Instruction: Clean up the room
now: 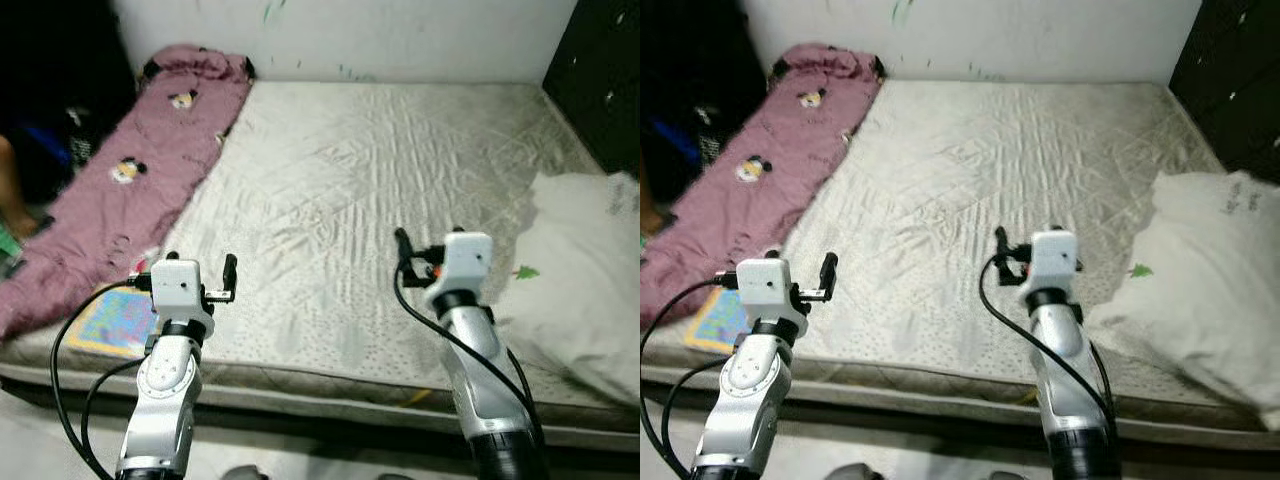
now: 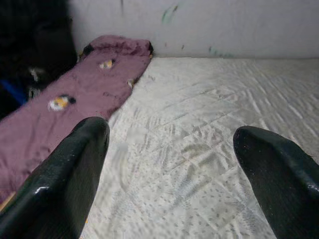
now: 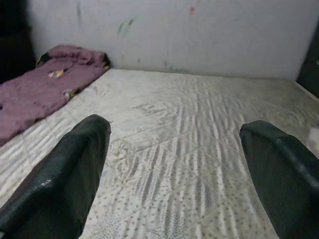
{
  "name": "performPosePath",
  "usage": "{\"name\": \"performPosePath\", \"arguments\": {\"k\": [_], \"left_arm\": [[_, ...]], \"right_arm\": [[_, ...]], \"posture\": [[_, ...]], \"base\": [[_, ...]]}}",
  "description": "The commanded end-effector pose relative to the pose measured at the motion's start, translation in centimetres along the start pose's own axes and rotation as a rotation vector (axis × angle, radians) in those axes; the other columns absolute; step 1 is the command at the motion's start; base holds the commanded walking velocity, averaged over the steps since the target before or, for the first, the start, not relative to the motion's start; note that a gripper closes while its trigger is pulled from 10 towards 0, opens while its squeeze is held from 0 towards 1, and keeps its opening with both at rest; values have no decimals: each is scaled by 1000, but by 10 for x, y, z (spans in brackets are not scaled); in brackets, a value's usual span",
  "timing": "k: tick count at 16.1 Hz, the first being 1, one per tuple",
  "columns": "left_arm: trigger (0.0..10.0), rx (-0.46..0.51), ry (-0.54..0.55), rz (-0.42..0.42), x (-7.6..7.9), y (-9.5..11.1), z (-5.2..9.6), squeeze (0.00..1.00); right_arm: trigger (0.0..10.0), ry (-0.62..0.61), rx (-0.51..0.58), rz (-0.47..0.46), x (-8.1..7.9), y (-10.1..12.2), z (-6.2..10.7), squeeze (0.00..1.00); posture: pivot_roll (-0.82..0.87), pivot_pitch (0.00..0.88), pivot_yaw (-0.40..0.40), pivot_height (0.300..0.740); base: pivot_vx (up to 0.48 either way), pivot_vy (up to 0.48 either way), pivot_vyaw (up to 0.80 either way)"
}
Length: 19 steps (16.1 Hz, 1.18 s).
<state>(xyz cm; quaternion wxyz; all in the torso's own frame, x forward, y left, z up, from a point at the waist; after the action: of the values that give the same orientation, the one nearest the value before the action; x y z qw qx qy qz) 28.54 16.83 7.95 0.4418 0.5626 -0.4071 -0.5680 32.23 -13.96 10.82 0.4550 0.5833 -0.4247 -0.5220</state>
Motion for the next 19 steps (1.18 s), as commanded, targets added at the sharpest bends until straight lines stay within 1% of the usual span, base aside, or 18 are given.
{"name": "performPosePath", "arguments": {"k": [1,3,5,6,7,8,10,12,15,17,19], "left_arm": [[10000,-10,49,7,-8,-3,5,0],[10000,-24,66,25,-9,-6,9,0],[10000,-23,67,29,-8,-5,9,0],[10000,-23,62,34,-7,-6,8,0],[10000,-24,59,37,-7,-6,8,0],[10000,-20,35,37,-3,-5,7,0],[10000,-24,-3,40,4,-4,6,0],[10000,-27,-25,53,7,-4,7,0],[10000,-28,-71,63,13,-4,4,0],[10000,-27,-98,59,18,-3,4,0],[10000,-30,-104,60,19,-2,5,0]], "right_arm": [[10000,56,-8,14,-9,-1,-6,0],[10000,85,-17,29,-13,-3,-12,0],[10000,92,-24,-6,-19,-3,-17,0],[10000,119,-5,17,-24,0,-18,0],[10000,131,2,36,-26,0,-18,0],[10000,134,-2,56,-26,-4,-16,0],[10000,127,-5,55,-22,-5,-14,0],[10000,94,-9,68,-14,-9,-7,0],[10000,58,-2,74,-7,-10,-1,0],[10000,45,-6,71,-5,-12,2,0],[10000,43,-16,72,-4,-16,4,0]], "posture": [[100,0,-42,740],[121,0,-76,740],[124,0,-83,740],[117,0,-77,740],[116,0,-76,740],[109,0,-74,740],[93,0,-67,740],[66,0,-42,740],[43,0,-14,740],[37,0,-4,740],[46,0,-9,740]], "base": [[0,0,0],[0,0,0],[0,0,0],[0,0,0],[0,0,0],[0,0,0],[0,0,-800],[0,0,-800],[0,0,-800],[0,0,-484],[0,0,0]]}}
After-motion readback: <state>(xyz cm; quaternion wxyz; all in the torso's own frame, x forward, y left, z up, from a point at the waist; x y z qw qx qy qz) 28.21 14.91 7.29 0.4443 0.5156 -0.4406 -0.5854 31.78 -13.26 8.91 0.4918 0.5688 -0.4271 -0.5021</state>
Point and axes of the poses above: a point about 5 cm out from each wrist's last joint towards the gripper, its own z axis pointing back from the gripper into the wrist, its own y axis along the axis of the wrist's last joint, x = y × z, the point moved 3 cm from there along -z, pointing out of the wrist towards the gripper, and after that the axes turned 15 degrees about -z, right-handed, at the moved point
